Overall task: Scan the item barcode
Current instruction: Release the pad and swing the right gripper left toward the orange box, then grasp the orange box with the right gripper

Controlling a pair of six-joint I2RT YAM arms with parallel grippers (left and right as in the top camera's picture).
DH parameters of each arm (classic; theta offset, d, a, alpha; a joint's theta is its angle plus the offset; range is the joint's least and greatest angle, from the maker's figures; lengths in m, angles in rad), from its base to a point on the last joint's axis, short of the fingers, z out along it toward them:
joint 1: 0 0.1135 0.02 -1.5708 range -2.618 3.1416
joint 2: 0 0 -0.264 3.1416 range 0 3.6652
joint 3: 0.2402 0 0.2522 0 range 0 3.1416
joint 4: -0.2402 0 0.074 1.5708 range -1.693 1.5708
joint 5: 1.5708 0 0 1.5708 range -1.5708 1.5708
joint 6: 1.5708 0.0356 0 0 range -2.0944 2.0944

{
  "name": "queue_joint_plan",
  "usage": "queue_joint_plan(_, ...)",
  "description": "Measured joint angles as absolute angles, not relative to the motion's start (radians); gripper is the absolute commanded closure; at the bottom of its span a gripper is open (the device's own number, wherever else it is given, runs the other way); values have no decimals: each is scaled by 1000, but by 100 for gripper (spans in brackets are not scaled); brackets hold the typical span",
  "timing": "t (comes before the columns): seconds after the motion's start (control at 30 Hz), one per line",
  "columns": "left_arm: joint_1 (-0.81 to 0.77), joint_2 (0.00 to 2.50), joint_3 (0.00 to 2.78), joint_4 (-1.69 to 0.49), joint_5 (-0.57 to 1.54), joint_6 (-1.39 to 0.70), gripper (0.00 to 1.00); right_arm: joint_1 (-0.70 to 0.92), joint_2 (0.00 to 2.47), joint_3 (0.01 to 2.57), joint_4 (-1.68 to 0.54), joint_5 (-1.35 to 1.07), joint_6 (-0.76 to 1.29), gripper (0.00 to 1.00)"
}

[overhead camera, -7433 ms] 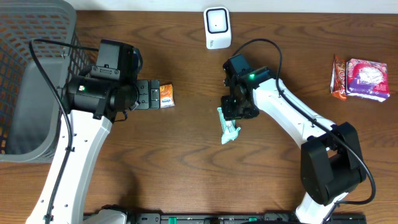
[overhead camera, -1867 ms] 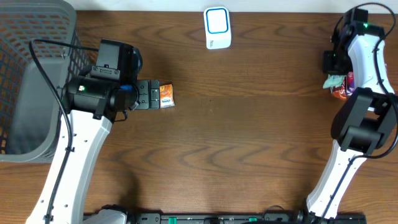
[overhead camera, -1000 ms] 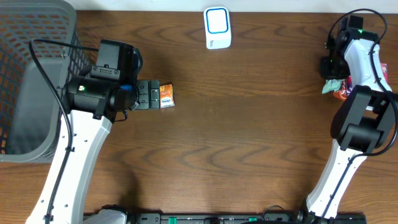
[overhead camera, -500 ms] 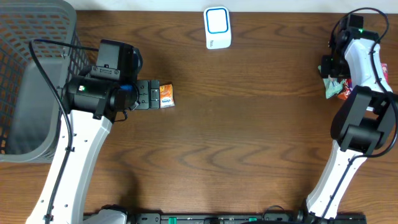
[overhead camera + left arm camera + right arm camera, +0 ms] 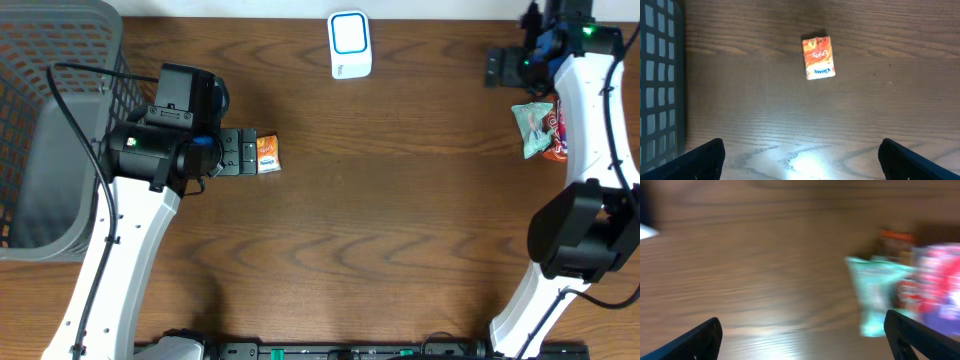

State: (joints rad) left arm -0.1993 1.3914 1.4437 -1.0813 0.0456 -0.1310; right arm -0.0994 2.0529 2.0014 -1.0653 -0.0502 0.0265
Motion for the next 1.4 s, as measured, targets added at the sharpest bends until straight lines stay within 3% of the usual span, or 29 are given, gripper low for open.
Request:
queue_joint_plan(0.43,-199,1391,1444,-1081,46,-131,2,121,2049,2001,-1097,-407,109,1)
queue_joint_plan(0.97,-199,1391,1444,-1081,46,-131,2,415,2049,2001,-1083,-390,115,1)
queue_joint_plan(1.4,-199,1391,1444,-1081,46,-131,2,464,2049,2001,-1045,-337,165,1)
